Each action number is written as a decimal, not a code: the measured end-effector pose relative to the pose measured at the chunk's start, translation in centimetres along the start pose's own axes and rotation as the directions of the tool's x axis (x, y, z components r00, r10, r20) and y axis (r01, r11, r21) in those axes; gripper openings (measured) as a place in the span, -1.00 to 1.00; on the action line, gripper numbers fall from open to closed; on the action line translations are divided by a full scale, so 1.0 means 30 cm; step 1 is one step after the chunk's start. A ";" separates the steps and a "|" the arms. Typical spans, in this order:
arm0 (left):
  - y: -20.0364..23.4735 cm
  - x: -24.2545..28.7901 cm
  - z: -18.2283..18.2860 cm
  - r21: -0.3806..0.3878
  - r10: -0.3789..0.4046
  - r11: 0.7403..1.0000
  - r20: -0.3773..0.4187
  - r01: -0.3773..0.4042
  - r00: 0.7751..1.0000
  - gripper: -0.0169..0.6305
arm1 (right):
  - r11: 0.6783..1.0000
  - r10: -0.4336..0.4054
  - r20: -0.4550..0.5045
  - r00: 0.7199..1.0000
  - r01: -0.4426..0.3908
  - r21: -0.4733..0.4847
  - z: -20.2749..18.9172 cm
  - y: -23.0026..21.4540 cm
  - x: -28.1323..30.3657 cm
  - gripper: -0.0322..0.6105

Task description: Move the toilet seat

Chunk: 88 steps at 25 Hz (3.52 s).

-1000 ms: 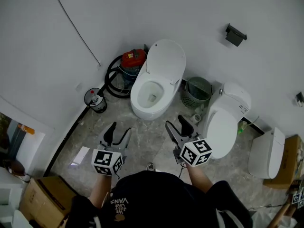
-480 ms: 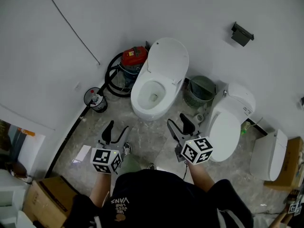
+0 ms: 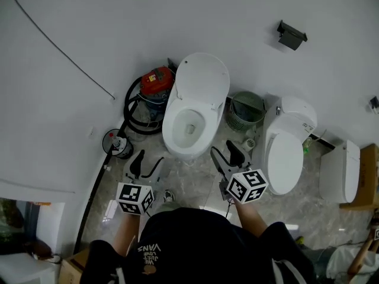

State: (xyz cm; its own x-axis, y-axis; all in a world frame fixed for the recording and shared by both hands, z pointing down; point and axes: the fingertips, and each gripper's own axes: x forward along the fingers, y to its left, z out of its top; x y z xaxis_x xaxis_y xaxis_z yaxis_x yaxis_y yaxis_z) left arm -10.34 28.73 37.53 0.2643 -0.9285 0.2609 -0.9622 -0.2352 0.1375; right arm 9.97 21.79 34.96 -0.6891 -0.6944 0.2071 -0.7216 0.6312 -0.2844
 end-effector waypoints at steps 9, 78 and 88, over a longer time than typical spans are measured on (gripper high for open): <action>0.177 0.104 -0.017 0.013 -0.113 0.993 -0.058 0.114 0.992 -0.04 | 0.991 -0.125 0.017 0.992 0.124 0.057 -0.040 0.027 0.123 -0.15; 0.525 1.024 -1.458 -0.598 -0.069 0.753 -0.487 -0.275 0.871 0.03 | 0.978 -0.060 -0.309 0.949 0.118 0.174 -0.943 -0.570 0.763 -0.22; 0.524 1.096 -1.518 -0.647 -0.062 0.696 -0.487 -0.312 0.871 0.05 | 0.968 -0.081 -0.348 0.934 0.157 0.195 -1.023 -0.593 0.720 -0.22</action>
State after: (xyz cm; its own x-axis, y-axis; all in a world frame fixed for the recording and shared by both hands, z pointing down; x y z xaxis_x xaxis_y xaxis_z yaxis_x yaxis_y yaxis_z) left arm -13.74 7.59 91.78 0.3224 -0.6544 0.6840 -0.7094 0.3114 0.6323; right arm 5.87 6.18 73.21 -0.6083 -0.5799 0.5419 -0.7936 0.4348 -0.4256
